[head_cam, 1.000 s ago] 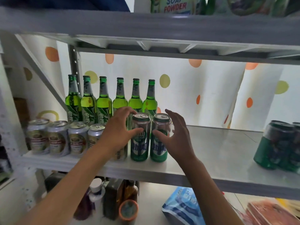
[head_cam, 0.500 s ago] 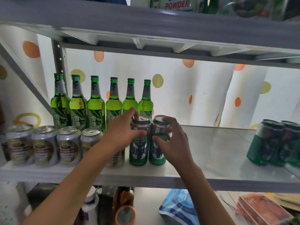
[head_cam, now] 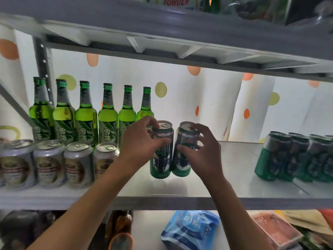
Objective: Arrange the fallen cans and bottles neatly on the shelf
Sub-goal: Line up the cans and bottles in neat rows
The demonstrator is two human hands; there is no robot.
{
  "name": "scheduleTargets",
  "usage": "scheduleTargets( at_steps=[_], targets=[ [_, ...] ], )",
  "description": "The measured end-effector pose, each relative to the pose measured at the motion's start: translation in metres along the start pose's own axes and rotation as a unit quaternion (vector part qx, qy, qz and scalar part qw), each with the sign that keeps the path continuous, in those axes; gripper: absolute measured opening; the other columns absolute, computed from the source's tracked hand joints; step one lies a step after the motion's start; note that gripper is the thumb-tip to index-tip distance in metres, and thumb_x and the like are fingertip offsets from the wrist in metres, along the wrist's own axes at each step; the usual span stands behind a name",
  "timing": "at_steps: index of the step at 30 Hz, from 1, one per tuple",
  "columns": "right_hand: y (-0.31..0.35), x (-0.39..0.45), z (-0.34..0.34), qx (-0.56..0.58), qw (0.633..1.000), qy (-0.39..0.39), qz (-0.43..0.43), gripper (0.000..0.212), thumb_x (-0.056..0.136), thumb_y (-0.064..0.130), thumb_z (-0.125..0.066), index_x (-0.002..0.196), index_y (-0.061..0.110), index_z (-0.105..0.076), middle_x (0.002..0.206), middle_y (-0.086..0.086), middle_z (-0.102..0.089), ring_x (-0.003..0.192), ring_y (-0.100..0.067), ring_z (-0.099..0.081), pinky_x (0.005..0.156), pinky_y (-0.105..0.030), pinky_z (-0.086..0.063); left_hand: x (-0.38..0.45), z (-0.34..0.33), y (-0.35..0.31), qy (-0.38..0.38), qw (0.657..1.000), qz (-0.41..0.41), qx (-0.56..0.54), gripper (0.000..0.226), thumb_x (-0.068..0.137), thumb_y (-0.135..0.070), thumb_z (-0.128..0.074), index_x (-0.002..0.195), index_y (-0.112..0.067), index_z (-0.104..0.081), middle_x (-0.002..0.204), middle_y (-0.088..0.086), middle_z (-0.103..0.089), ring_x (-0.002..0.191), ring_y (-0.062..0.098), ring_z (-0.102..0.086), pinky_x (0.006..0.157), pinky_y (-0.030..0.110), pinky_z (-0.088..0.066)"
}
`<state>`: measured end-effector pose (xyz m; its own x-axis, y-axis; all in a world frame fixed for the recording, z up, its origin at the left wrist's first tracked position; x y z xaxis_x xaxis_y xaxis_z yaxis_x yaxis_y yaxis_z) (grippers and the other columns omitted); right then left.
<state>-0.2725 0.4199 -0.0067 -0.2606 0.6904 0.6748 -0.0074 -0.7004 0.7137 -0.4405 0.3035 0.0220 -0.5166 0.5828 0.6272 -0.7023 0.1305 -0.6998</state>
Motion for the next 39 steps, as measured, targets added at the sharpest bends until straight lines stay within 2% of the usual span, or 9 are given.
scheduleTargets(
  at_steps=[2, 5, 10, 14, 19, 22, 26, 35, 39],
  targets=[
    [-0.008, 0.014, 0.011, 0.011, 1.0, -0.004, 0.001, 0.065, 0.061, 0.013, -0.086, 0.111, 0.041, -0.057, 0.107, 0.026, -0.064, 0.101, -0.004, -0.063, 0.087, -0.032, -0.057, 0.011, -0.01, -0.004, -0.015, 1.0, 0.009, 0.002, 0.042, 0.057, -0.029, -0.091, 0.079, -0.027, -0.055, 0.089, -0.014, -0.068, 0.082, -0.003, -0.062, 0.066, 0.022, -0.051],
    [-0.022, 0.037, 0.023, 0.023, 1.0, -0.002, 0.012, 0.064, 0.062, 0.012, -0.085, 0.116, 0.034, -0.058, 0.111, 0.019, -0.065, 0.102, -0.008, -0.064, 0.088, -0.038, -0.057, 0.031, -0.025, -0.008, -0.04, 0.999, 0.017, 0.023, 0.043, 0.054, -0.032, -0.091, 0.08, -0.027, -0.057, 0.092, -0.01, -0.069, 0.081, 0.004, -0.065, 0.071, 0.032, -0.055],
    [-0.037, 0.073, 0.033, 0.028, 0.998, -0.015, 0.058, 0.064, 0.064, 0.007, -0.082, 0.12, 0.027, -0.059, 0.113, 0.014, -0.066, 0.103, -0.008, -0.062, 0.089, -0.039, -0.057, 0.067, -0.053, -0.008, -0.041, 0.993, 0.019, 0.112, 0.045, 0.053, -0.038, -0.09, 0.083, -0.025, -0.06, 0.093, -0.011, -0.066, 0.082, 0.009, -0.063, 0.074, 0.031, -0.053],
    [-0.056, 0.099, 0.03, 0.047, 0.996, -0.014, 0.068, 0.06, 0.064, 0.007, -0.08, 0.118, 0.026, -0.06, 0.112, 0.014, -0.065, 0.102, -0.011, -0.062, 0.088, -0.042, -0.056, 0.096, -0.08, -0.006, 0.013, 0.973, 0.003, 0.231, 0.046, 0.055, -0.043, -0.089, 0.082, -0.02, -0.059, 0.092, -0.007, -0.063, 0.088, 0.014, -0.058, 0.069, 0.026, -0.04],
    [-0.073, 0.119, 0.016, 0.077, 0.995, 0.007, 0.064, 0.058, 0.065, 0.008, -0.077, 0.116, 0.029, -0.061, 0.111, 0.015, -0.066, 0.101, -0.008, -0.062, 0.088, -0.041, -0.056, 0.108, -0.099, -0.008, 0.02, 0.941, -0.022, 0.336, 0.047, 0.058, -0.048, -0.085, 0.08, -0.018, -0.057, 0.084, -0.002, -0.065, 0.082, 0.019, -0.058, 0.069, 0.033, -0.047],
    [-0.076, 0.134, 0.007, 0.069, 0.996, 0.016, 0.061, 0.057, 0.064, 0.013, -0.076, 0.116, 0.031, -0.061, 0.112, 0.015, -0.065, 0.101, -0.006, -0.061, 0.088, -0.041, -0.056, 0.111, -0.103, -0.006, 0.02, 0.92, -0.016, 0.392, 0.048, 0.06, -0.049, -0.084, 0.082, -0.019, -0.055, 0.078, 0.0, -0.06, 0.083, 0.02, -0.054, 0.068, 0.033, -0.044],
    [-0.076, 0.15, 0.0, 0.069, 0.996, 0.015, 0.057, 0.057, 0.065, 0.011, -0.078, 0.116, 0.03, -0.06, 0.111, 0.016, -0.064, 0.1, -0.006, -0.061, 0.088, -0.04, -0.055, 0.115, -0.104, 0.002, 0.022, 0.905, 0.009, 0.425, 0.049, 0.062, -0.051, -0.083, 0.086, -0.022, -0.052, 0.086, 0.002, -0.048, 0.08, 0.02, -0.046, 0.069, 0.03, -0.038],
    [-0.087, 0.145, -0.017, 0.093, 0.994, -0.008, 0.056, 0.061, 0.066, 0.009, -0.077, 0.121, 0.029, -0.059, 0.116, 0.013, -0.066, 0.107, -0.011, -0.062, 0.09, -0.04, -0.055, 0.11, -0.1, 0.02, -0.024, 0.893, 0.001, 0.45, 0.054, 0.069, -0.054, -0.077, 0.097, -0.014, -0.054, 0.092, 0.011, -0.055, 0.083, 0.026, -0.053, 0.076, 0.037, -0.048],
    [-0.088, 0.142, -0.017, 0.105, 0.992, -0.013, 0.069, 0.062, 0.067, 0.009, -0.076, 0.122, 0.03, -0.058, 0.118, 0.014, -0.065, 0.108, -0.013, -0.063, 0.089, -0.042, -0.055, 0.098, -0.101, 0.022, -0.085, 0.876, -0.104, 0.463, 0.052, 0.069, -0.047, -0.081, 0.095, -0.009, -0.057, 0.085, 0.01, -0.062, 0.085, 0.03, -0.056, 0.068, 0.039, -0.049]
  ],
)
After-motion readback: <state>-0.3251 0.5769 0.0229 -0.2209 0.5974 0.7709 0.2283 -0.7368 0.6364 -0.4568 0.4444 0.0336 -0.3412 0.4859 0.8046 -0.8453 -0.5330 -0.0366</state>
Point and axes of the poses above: each hand's wrist, its own x-axis towards the middle knuckle, its own z-axis out of the back of the hand, y = z × x, the point moved 9 cm from there along x, towards the middle knuckle
